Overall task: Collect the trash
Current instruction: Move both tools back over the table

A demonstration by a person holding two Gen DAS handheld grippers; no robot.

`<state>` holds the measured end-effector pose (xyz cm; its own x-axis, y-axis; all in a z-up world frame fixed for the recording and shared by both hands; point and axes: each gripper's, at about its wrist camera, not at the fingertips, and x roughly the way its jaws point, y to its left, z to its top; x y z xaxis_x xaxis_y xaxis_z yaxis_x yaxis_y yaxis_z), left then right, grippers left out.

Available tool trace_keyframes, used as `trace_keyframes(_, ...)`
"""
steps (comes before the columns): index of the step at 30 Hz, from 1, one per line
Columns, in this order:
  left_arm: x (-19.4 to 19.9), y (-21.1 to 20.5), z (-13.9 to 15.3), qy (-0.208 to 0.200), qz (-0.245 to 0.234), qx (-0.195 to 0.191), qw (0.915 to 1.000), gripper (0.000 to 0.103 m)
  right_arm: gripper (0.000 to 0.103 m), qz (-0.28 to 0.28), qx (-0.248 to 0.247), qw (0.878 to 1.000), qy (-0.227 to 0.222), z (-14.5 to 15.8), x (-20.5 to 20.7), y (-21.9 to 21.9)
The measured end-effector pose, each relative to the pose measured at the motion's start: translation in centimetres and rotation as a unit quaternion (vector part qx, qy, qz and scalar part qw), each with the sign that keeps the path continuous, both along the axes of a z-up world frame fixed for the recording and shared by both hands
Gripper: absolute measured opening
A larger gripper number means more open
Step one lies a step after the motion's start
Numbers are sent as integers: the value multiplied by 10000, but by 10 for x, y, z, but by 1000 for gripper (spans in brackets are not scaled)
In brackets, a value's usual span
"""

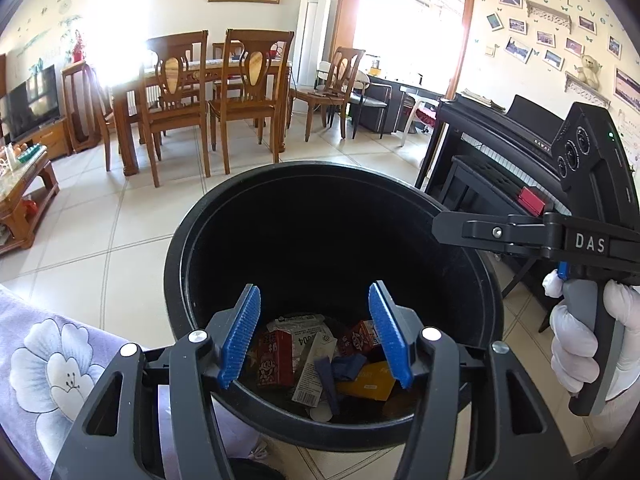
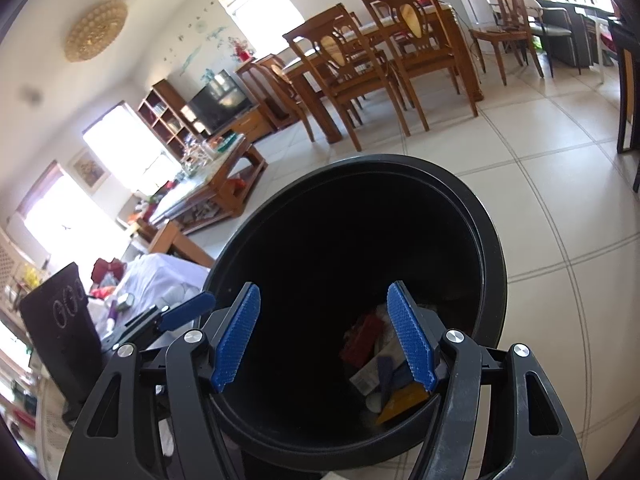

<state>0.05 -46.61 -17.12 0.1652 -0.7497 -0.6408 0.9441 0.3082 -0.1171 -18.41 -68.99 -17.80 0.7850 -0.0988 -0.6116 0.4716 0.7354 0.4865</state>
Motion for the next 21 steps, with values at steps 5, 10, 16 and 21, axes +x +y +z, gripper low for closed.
trace_keyframes(5,5,24,14,-96,167,-164,9997,57,67,75,-292,9995,-63,12,8,18)
trace_keyframes(10,25,77,27,-100,774,-308,9965,57,67,536,-584,9968,-57,24,39,52)
trace_keyframes(16,72,161,40,-77,1970,-295,9799,57,67,1454,-711,9867,-125,31,107,113)
trace_keyframes(21,117,235,44,-35,2994,-168,9540,57,67,2347,-812,9685,-181,35,178,181)
